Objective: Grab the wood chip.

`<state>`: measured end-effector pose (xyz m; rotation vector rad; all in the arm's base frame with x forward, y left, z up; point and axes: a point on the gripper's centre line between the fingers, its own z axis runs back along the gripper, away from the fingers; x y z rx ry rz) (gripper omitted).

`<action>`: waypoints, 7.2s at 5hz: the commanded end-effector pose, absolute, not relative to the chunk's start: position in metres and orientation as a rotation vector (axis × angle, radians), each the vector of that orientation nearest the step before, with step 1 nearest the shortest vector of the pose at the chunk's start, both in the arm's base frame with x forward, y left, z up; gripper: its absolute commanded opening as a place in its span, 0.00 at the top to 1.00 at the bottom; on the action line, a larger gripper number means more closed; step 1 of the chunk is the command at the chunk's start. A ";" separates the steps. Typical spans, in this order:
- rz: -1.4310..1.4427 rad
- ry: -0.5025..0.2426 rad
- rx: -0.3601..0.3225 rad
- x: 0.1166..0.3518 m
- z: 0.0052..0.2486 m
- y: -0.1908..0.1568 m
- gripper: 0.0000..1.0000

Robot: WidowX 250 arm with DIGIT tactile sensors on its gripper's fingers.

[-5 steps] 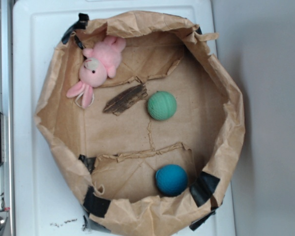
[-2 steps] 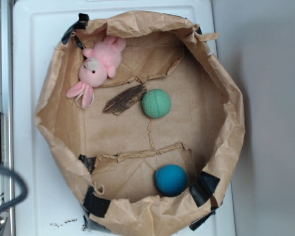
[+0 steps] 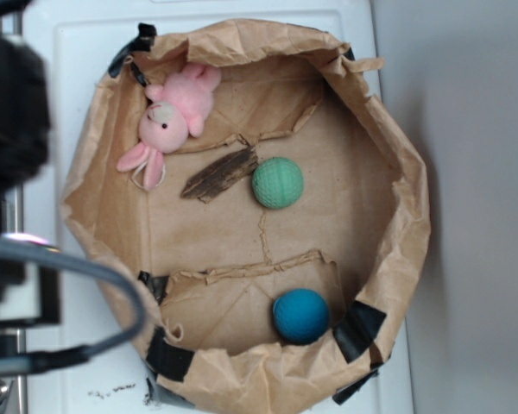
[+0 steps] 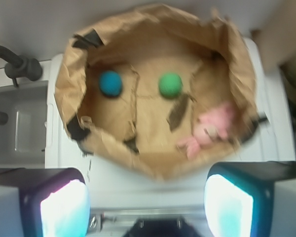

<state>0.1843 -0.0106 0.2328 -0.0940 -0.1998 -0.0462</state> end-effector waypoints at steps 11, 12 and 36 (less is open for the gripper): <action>-0.248 -0.184 0.018 0.280 0.094 0.023 0.00; -0.248 -0.184 0.018 0.280 0.094 0.023 0.00; 0.044 -0.029 0.095 0.220 0.018 0.009 1.00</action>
